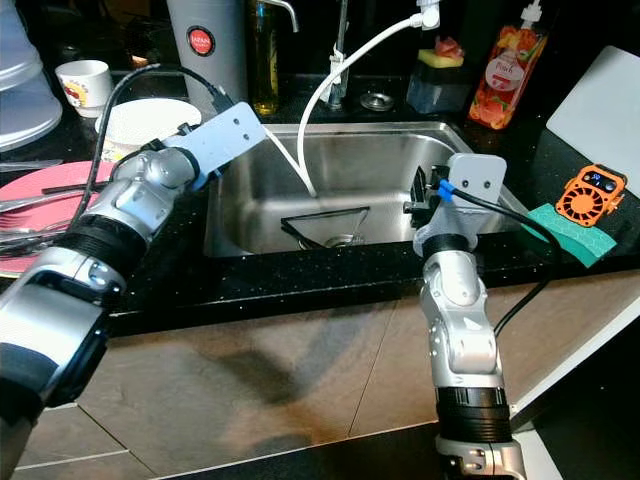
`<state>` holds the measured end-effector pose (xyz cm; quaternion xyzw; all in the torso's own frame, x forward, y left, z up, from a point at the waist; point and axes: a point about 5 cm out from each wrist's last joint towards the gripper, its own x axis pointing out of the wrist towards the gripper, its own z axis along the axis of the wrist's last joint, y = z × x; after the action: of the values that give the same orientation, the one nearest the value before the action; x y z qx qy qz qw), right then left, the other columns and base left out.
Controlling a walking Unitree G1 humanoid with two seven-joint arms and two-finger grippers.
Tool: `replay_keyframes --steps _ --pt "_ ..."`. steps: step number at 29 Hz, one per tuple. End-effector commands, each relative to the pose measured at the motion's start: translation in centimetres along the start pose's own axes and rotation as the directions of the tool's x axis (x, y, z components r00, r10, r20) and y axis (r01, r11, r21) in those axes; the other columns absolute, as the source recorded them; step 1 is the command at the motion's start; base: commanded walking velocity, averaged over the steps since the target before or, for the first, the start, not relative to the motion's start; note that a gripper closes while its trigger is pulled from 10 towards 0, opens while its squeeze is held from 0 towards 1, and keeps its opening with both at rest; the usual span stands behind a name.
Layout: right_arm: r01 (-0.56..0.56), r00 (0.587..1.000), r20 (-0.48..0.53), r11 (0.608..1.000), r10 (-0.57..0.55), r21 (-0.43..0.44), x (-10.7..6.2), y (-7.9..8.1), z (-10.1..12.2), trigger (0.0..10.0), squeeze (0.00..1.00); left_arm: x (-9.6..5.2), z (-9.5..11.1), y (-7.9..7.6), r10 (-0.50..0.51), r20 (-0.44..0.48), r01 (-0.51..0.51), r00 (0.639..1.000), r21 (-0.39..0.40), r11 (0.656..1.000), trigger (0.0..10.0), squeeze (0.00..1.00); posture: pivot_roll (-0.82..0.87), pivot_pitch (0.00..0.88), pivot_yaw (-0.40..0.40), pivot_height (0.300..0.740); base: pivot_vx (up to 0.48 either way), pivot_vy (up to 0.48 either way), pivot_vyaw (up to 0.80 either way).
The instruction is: Kitchen organization
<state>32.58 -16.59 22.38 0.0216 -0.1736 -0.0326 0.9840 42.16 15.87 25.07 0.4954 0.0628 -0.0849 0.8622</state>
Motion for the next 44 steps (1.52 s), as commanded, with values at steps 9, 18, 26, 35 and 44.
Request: replay_keyframes --steps 9,18,26,35,44 --pt "0.003 1.0 -0.006 1.0 -0.003 -0.005 0.1 -0.1 -0.1 10.0 0.0 0.1 -1.5 -0.6 -0.03 -0.075 0.033 0.997 0.039 0.999 10.0 0.0 0.02 0.0 -0.05 0.74 0.0 0.0 0.0" --pt "0.004 1.0 -0.006 1.0 -0.005 -0.004 0.2 -0.1 -0.1 10.0 0.0 0.3 -2.1 -1.3 -0.049 -0.109 0.06 0.993 0.102 0.993 10.0 0.0 0.02 0.0 -0.048 0.74 0.0 0.0 0.0" --pt "0.006 1.0 -0.004 1.0 -0.006 -0.004 0.1 -0.1 -0.1 10.0 0.0 0.3 -2.7 -0.8 0.011 -0.14 0.01 0.99 0.151 0.988 8.2 0.0 0.02 0.0 -0.048 0.74 0.0 0.0 0.0" --pt "0.015 1.0 -0.003 1.0 -0.015 -0.007 0.0 -0.3 0.0 10.0 0.0 0.3 -3.5 -0.8 0.06 -0.17 -0.03 0.984 0.172 0.985 0.0 0.0 0.0 0.0 -0.048 0.74 0.0 0.0 0.0" --pt "0.009 1.0 -0.004 1.0 -0.01 -0.007 0.1 -0.2 0.0 10.0 0.0 0.3 -0.6 1.0 0.21 -0.007 -0.201 0.978 0.263 0.944 8.0 0.0 0.01 0.0 -0.055 0.74 0.0 0.0 0.0"
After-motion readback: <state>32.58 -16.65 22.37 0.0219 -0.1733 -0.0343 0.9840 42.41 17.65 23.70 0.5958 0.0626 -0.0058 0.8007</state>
